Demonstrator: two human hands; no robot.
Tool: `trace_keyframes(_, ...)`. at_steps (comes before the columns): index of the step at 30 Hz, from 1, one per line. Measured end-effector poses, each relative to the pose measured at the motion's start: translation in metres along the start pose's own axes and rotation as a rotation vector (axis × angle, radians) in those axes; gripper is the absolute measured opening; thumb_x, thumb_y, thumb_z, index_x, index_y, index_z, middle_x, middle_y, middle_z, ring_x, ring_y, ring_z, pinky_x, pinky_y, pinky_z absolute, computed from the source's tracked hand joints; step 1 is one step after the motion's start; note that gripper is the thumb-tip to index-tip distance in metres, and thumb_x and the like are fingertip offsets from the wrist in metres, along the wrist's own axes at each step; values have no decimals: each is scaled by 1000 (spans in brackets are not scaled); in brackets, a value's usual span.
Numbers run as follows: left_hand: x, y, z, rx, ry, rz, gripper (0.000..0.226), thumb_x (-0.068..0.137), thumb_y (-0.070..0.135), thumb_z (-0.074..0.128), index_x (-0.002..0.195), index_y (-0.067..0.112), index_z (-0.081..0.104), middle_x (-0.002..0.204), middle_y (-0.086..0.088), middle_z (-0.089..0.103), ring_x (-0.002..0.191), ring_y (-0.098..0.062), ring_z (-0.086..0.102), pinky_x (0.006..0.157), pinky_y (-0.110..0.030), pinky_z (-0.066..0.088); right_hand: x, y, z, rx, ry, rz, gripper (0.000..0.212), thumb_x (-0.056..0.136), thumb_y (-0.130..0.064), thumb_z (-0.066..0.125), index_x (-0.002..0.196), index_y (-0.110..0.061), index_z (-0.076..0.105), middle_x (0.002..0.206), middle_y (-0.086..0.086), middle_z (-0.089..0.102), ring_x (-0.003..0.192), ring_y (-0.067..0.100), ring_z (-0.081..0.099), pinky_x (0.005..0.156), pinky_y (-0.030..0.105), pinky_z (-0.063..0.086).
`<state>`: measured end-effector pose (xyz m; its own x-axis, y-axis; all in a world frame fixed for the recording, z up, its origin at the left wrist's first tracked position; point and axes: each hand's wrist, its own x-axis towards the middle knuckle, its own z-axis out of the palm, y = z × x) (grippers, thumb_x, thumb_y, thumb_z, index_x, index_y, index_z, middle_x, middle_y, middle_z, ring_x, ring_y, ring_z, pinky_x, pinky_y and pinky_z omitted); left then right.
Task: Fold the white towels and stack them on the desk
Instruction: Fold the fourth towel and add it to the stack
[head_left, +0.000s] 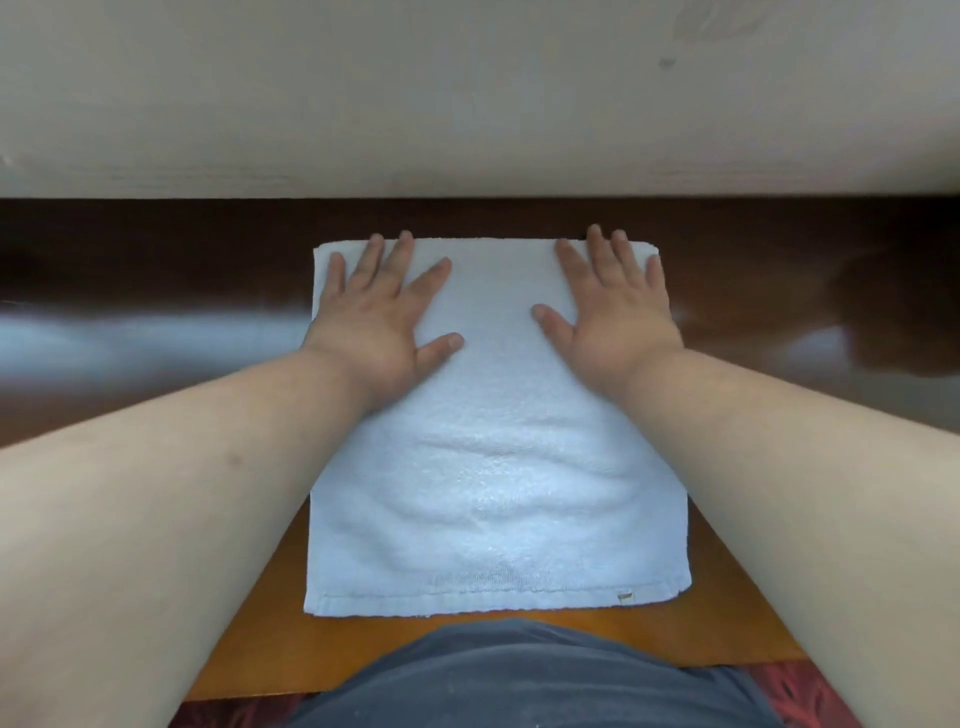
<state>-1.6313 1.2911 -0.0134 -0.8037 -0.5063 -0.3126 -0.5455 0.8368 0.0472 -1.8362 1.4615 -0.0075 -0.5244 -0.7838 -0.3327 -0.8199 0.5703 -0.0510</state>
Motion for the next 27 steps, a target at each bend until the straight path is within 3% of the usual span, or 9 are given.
trace_keyframes(5,-14,15,-2,-30,28,13,75,92,66,27,155,35,1,165,-7,-9,151,-32,-11,119,-56,-6,-9,-10,-2,44,65,3,73,98,-62,19,160,-26,6,169,6,-5,155,26,-9,122,56,-5)
trace_keyframes(8,-76,45,12,-99,89,261,66,93,54,38,154,31,25,164,-14,13,150,-37,10,118,-56,7,-76,-31,23,147,32,-197,69,99,-57,18,160,-28,6,169,3,-5,154,22,-15,122,50,-9)
trace_keyframes(10,-117,52,27,-47,33,389,66,91,58,39,151,31,36,161,-13,24,148,-38,21,118,-61,16,-118,-28,45,35,-63,-256,70,99,-61,13,159,-30,-4,169,3,-7,152,21,-20,122,48,-12)
trace_keyframes(13,-138,47,40,9,-101,379,74,89,67,36,154,34,24,163,-9,17,150,-34,9,115,-60,9,-139,-4,59,-59,-114,-201,72,95,-71,3,153,-37,-24,165,-1,-22,150,20,-28,121,48,-15)
trace_keyframes(17,-134,40,40,43,-109,359,76,85,79,10,141,48,-32,155,1,-36,139,-25,-42,114,-56,-22,-152,18,51,-61,-159,-47,73,88,-76,-6,140,-40,-42,156,-4,-40,143,18,-41,120,49,-17)
trace_keyframes(19,-135,39,35,47,-71,360,77,86,78,12,145,46,-25,157,-1,-30,142,-25,-37,116,-55,-18,-164,12,48,-65,-114,-40,77,90,-75,0,149,-36,-29,159,-1,-35,147,21,-34,122,50,-13)
trace_keyframes(22,-152,40,33,61,-79,393,76,89,73,20,153,38,0,163,-6,-8,149,-28,-15,120,-56,-3,-192,-4,55,-77,-78,-176,77,95,-67,18,159,-29,3,167,6,-2,154,28,-8,121,53,0)
trace_keyframes(25,-177,32,49,92,-104,405,76,88,75,15,150,42,-14,162,-5,-19,145,-28,-28,118,-51,-15,-210,-3,74,-138,-161,-180,73,90,-70,0,149,-37,-27,163,-1,-26,145,21,-37,120,51,-16)
trace_keyframes(27,-192,29,49,84,-120,383,78,88,73,24,153,37,2,164,-12,-1,149,-33,-9,119,-52,-1,-212,-1,74,-119,-165,-164,73,89,-72,-3,147,-38,-30,158,-4,-35,141,18,-42,119,49,-21)
